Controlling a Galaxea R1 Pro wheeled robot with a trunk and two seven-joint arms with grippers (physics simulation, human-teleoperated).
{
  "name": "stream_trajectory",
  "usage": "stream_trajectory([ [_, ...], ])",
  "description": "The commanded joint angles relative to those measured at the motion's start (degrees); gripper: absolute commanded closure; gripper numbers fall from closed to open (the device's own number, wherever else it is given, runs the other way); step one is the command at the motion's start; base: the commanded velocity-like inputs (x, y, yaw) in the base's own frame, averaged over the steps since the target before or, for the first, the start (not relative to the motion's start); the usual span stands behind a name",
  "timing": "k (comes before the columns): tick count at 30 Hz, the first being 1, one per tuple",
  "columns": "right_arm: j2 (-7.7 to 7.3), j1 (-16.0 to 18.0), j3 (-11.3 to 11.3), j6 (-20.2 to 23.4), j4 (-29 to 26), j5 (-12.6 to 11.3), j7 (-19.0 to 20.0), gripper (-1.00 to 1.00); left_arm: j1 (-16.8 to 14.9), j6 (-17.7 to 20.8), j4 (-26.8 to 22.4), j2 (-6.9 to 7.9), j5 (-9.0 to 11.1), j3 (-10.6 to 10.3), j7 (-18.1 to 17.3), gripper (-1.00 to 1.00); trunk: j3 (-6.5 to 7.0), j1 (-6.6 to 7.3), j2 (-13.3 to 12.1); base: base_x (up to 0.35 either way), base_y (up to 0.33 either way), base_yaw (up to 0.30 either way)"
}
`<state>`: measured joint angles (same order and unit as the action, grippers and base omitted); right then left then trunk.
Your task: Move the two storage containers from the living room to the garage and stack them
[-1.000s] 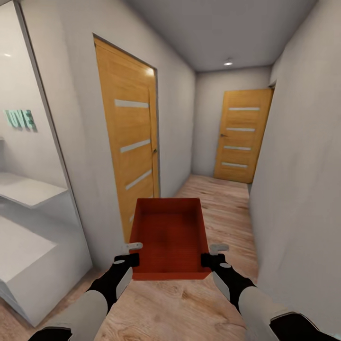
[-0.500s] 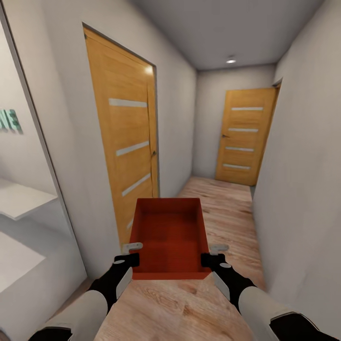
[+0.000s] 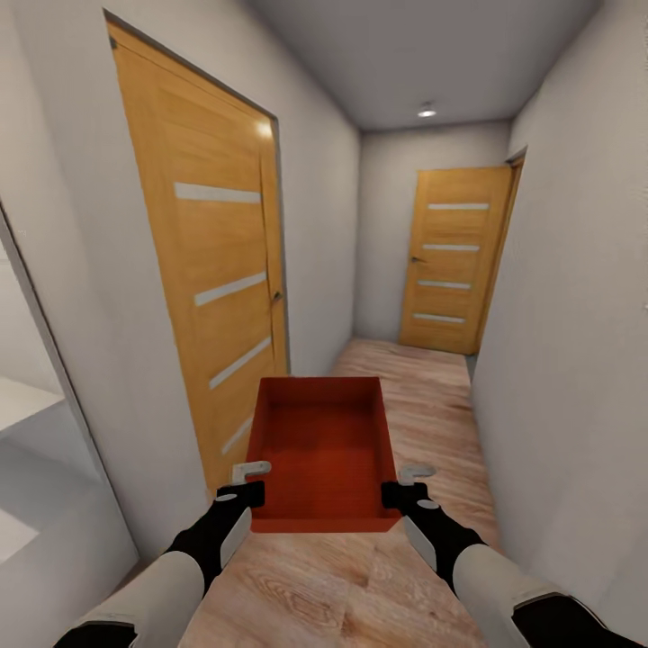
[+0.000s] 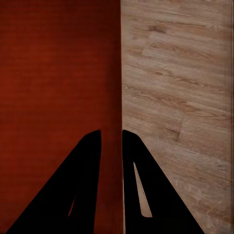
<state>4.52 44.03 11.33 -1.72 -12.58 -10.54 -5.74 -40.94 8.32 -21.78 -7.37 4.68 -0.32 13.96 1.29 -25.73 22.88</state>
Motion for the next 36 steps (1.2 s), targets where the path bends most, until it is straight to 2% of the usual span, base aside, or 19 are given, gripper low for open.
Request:
stream_trajectory([
  [1, -0.21, 0.0, -0.9, -0.2, 0.2, -0.6, -0.5, 1.00, 0.0, -0.2, -0.5, 1.92, -1.0, 1.4, 2.4, 1.00, -0.02, -0.05, 0.0, 0.322, 0.000, -0.231],
  [16, -0.21, 0.0, -0.9, -0.4, 0.2, -0.6, -0.4, 1.00, 0.0, -0.2, -0.5, 1.92, -1.0, 1.4, 2.4, 1.00, -0.02, -0.05, 0.0, 0.322, 0.000, -0.223],
  [36, -0.30, 0.0, -0.9, -0.5, 0.2, -0.6, -0.4, 1.00, 0.0, -0.1, -0.5, 1.92, -1.0, 1.4, 1.8, 1.00, -0.02, -0.05, 0.0, 0.322, 0.003, -0.013],
])
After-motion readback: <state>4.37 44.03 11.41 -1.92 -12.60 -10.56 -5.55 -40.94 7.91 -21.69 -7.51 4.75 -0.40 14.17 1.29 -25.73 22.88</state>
